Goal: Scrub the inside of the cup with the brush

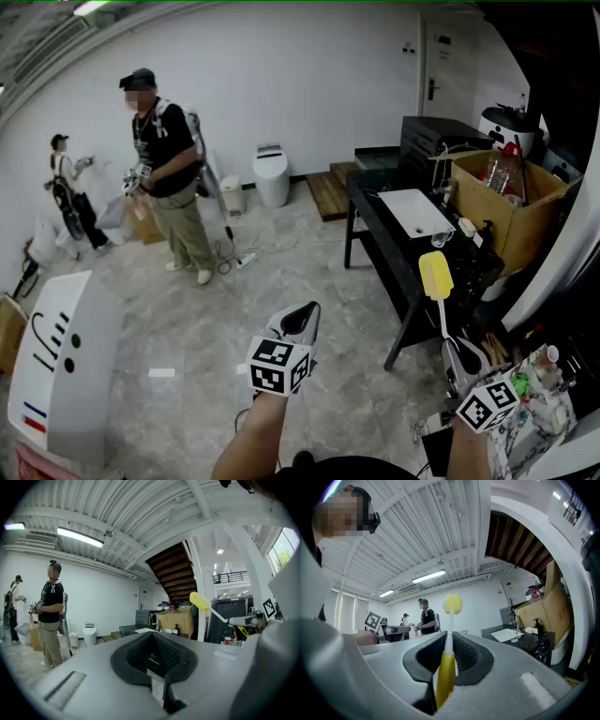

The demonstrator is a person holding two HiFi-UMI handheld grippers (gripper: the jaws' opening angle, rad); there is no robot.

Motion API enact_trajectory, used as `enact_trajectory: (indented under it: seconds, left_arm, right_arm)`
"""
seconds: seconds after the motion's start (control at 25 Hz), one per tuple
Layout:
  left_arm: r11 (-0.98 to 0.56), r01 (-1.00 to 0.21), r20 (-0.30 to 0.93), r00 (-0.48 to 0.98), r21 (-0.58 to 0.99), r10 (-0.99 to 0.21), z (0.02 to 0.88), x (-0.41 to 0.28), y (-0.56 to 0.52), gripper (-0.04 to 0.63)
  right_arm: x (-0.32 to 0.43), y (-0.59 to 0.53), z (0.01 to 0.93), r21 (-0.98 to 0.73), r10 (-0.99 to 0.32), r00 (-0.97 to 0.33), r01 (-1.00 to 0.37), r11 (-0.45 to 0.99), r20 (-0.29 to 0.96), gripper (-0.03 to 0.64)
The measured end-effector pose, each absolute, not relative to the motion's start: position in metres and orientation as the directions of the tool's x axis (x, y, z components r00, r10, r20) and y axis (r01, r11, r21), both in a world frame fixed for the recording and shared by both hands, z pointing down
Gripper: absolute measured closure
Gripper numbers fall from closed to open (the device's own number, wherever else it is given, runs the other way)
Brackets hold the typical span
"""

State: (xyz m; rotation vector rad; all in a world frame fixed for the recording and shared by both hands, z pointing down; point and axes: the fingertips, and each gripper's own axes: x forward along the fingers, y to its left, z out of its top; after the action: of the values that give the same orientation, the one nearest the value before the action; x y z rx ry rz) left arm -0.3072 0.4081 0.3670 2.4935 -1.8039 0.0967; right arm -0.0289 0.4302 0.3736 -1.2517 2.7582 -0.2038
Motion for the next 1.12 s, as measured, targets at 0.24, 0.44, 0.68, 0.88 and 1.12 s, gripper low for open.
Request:
enact_trajectory:
  seconds: [0.24,0.44,0.68,0.88,1.12]
  left_arm:
    - [-0.309,-0.951,0.087,0.309,0.006,-0.947,0.366,-0.297,0.408,0.578]
    - [-0.31,-0.951,0.09,0.308,0.0,-0.947,0.364,-0.285,0.413,0.579]
    - [-0.301,-0.954,0.074,0.3,0.0,-0.951,0.361,-0.262,0.416,0.578]
    - [-0.313,-0.95,0.071,0.313,0.0,-0.947,0.362,-0.23,0.433,0.578]
    - [-0.322,-0.947,0.095,0.32,-0.001,-0.943,0.377,-0.206,0.437,0.578]
  right_arm:
    - [-0.021,0.43,0.371,-0.161,-0.749,-0.661,-0.734,0.659,-0.051,0.577]
    - [-0.01,0.438,0.372,-0.166,-0.748,-0.662,-0.733,0.659,-0.05,0.577]
    - [0.015,0.449,0.368,-0.171,-0.736,-0.673,-0.718,0.674,-0.073,0.575]
    - [0.039,0.468,0.361,-0.164,-0.723,-0.686,-0.706,0.688,-0.081,0.575]
    - [0.05,0.48,0.374,-0.182,-0.703,-0.708,-0.684,0.706,-0.065,0.574]
